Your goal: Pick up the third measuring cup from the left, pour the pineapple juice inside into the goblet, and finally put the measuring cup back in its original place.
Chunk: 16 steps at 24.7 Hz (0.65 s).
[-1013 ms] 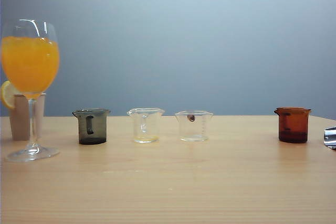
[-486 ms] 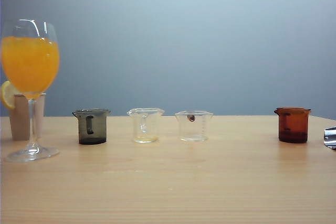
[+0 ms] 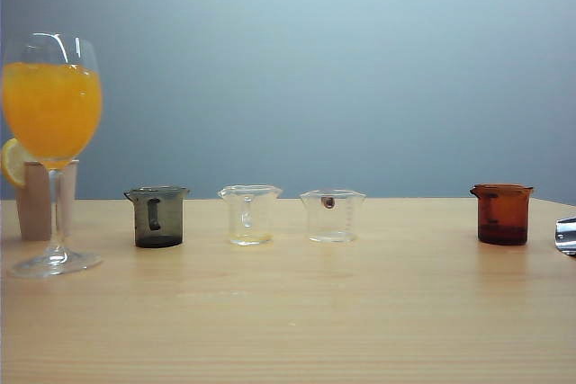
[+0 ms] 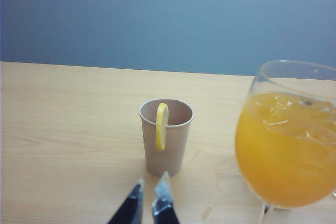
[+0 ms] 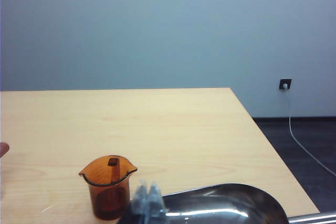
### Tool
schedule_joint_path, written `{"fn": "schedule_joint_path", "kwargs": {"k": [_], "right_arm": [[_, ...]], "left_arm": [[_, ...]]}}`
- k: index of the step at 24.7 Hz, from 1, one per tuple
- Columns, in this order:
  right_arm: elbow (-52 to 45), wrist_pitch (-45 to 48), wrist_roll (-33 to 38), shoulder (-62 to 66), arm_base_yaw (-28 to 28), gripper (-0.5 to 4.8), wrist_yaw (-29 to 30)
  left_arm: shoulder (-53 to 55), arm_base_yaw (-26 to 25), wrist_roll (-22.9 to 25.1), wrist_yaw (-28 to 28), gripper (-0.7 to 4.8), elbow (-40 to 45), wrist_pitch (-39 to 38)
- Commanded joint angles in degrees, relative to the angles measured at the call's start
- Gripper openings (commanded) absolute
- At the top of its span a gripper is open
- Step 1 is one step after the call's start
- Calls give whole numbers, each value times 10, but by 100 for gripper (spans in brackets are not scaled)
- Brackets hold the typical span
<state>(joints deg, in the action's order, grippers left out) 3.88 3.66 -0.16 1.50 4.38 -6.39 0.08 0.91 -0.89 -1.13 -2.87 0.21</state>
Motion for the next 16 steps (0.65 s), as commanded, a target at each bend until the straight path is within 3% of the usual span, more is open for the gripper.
{"fn": "schedule_joint_path", "kwargs": {"k": [1,16], "right_arm": [[-24,33,2,-14,-6,-5,-1],[-38,50,1,-14,-6,-5,-1]], "left_arm": [[0,-1,2,-2,36,-3,7],[0,-1,2,-2,36,-3,6]]}}
